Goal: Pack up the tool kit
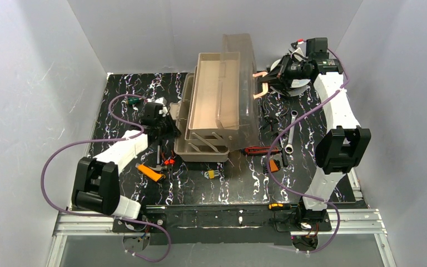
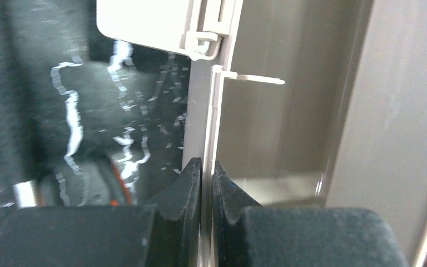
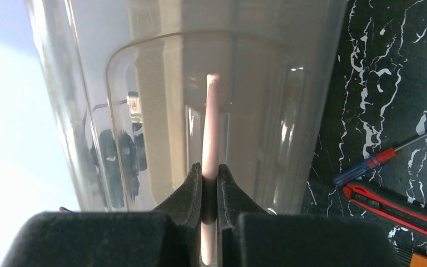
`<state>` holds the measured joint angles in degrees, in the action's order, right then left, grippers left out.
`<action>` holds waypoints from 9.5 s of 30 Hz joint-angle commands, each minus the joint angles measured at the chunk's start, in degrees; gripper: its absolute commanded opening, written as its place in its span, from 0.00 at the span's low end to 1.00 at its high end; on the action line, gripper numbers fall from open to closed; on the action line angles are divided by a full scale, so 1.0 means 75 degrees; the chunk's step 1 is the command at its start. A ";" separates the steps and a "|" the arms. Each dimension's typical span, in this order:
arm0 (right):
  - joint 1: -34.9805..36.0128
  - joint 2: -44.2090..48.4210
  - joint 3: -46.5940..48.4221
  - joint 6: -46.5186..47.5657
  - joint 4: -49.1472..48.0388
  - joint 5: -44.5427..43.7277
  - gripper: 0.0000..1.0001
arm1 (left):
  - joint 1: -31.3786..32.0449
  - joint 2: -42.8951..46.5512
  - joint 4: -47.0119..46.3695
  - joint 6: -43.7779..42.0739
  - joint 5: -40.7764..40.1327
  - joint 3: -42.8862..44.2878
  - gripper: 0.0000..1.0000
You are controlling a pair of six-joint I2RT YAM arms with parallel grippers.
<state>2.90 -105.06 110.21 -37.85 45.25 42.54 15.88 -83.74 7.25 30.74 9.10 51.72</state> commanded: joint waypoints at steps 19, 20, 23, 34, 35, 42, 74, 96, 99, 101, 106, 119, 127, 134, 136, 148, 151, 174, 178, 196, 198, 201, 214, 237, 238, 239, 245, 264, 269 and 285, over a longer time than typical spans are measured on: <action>-0.0304 -0.0372 -0.1450 -0.0074 -0.2292 0.0375 0.80 | -0.0758 0.1488 0.0242 0.0635 -0.2584 -0.0854 0.00; -0.0298 -0.0354 -0.1583 -0.0110 -0.2415 0.0448 0.79 | -0.0761 0.1472 0.0215 0.0635 -0.2550 -0.0860 0.00; -0.0304 -0.0343 -0.1859 -0.0216 -0.2670 0.0656 0.77 | -0.0767 0.1405 0.0188 0.0632 -0.2483 -0.0831 0.00; -0.0518 -0.0523 -0.3305 -0.0481 -0.3382 -0.0248 0.76 | -0.0845 0.1382 -0.0089 0.0772 -0.2288 -0.0809 0.00; -0.0558 -0.0600 -0.3360 -0.0502 -0.3403 -0.0306 0.76 | -0.0851 0.1384 -0.0143 0.0806 -0.2265 -0.0830 0.00; -0.0689 -0.0909 -0.3190 -0.0232 -0.3102 -0.0825 0.75 | -0.0884 0.1365 -0.0482 0.1104 -0.2180 -0.1116 0.00; 0.0469 -0.1370 -0.1807 0.0886 -0.1707 -0.1474 0.54 | -0.1183 0.1253 -0.1653 0.1730 -0.0741 -0.1465 0.00; 0.0143 0.1180 -0.4871 -0.0029 -0.3276 -0.2485 0.51 | -0.1180 -0.0641 -0.2059 0.0305 0.0688 0.0094 0.12; -0.0010 0.1391 -0.4687 -0.0228 -0.3086 -0.2728 0.59 | -0.1180 -0.0265 -0.2026 0.0458 0.0507 -0.0009 0.35; -0.0086 0.1662 -0.4822 -0.0579 -0.3168 -0.3023 0.69 | -0.1180 -0.0054 -0.2289 0.0704 0.0470 -0.0310 0.48; -0.0297 0.2529 -0.5478 -0.1313 -0.3770 -0.3636 0.84 | -0.1180 0.0814 -0.1947 0.0859 -0.0210 -0.0477 0.73; -0.0583 0.2214 -0.5306 -0.0966 -0.3523 -0.2749 0.84 | -0.1203 0.3188 0.0450 0.0840 -0.1459 -0.0884 0.98; -0.0029 0.1686 -0.5657 -0.1857 -0.5244 -0.1141 0.81 | -0.1176 0.2032 -0.0577 0.1076 0.0914 -0.0848 0.92; 0.0009 0.1430 -0.6046 -0.2496 -0.6571 -0.0154 0.78 | -0.1110 0.0769 -0.0919 0.1107 0.1281 -0.0489 0.82; 0.0024 0.1388 -0.6044 -0.2488 -0.6563 -0.0088 0.77 | -0.1109 0.0501 -0.1213 0.1116 0.1243 -0.0475 0.76; -0.0679 0.1248 -0.6066 -0.2614 -0.6843 0.0389 0.36 | -0.1115 0.0398 -0.1856 0.1516 0.0637 -0.0706 0.03; -0.0758 0.1167 -0.6008 -0.2677 -0.6829 0.0449 0.29 | -0.1147 0.0561 -0.1731 0.1460 0.0331 -0.0699 0.00; -0.1360 0.4514 -0.7105 -0.1524 -0.5850 -0.2674 0.34 | -0.1683 0.1168 -0.1711 0.1053 0.0005 -0.0686 0.51; -0.0965 0.5596 -0.7605 -0.1284 -0.5964 -0.3332 0.35 | -0.1674 0.1969 -0.1171 0.0831 -0.0578 -0.0828 0.67; 0.2029 0.8224 -0.7753 0.0519 -0.4244 -0.4231 0.44 | -0.1754 0.1848 0.2224 -0.0283 -0.2224 -0.0053 0.83; 0.2062 0.8438 -0.7839 0.0564 -0.4140 -0.4148 0.44 | -0.1754 0.1395 0.2211 -0.0455 -0.2218 0.0097 0.79; 0.2073 0.8717 -0.7846 0.0674 -0.3957 -0.4110 0.44 | -0.1742 0.0921 0.2030 -0.0525 -0.2539 0.0110 0.77; 0.2297 0.8794 -0.7761 0.0915 -0.3650 -0.3941 0.45 | -0.1746 -0.1247 0.1495 -0.0559 -0.2795 0.0265 0.57; 0.2309 0.8200 -0.7900 0.0702 -0.3816 -0.3573 0.44 | -0.1726 0.1177 0.2736 0.0116 -0.4903 0.0611 0.00; 0.2309 0.8155 -0.7898 0.0689 -0.3829 -0.3547 0.43 | -0.1715 0.1473 0.2869 0.0204 -0.5107 0.0669 0.00; 0.2309 0.8115 -0.7898 0.0683 -0.3841 -0.3535 0.43 | -0.1718 0.1779 0.2969 0.0227 -0.5157 0.0724 0.00; 0.2309 0.7958 -0.7881 0.0681 -0.3802 -0.3591 0.43 | -0.1666 0.2911 0.2926 0.0170 -0.3361 0.1216 0.00; 0.2312 0.8036 -0.7977 0.0668 -0.3701 -0.3754 0.41 | 0.0177 0.1124 0.1792 -0.0496 -0.3494 0.3594 0.00; 0.2307 0.8055 -0.7976 0.0798 -0.3504 -0.3972 0.41 | 0.0396 0.0369 0.1083 -0.0946 -0.3861 0.3822 0.00; 0.2315 0.7671 -0.7938 0.0909 -0.3486 -0.4259 0.41 | 0.0481 -0.1900 0.0768 -0.0820 -0.2483 0.4171 0.00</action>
<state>19.97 -46.72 50.72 -31.51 21.37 10.81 19.07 -97.91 13.76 22.48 -13.87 81.47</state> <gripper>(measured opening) 0.410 0.142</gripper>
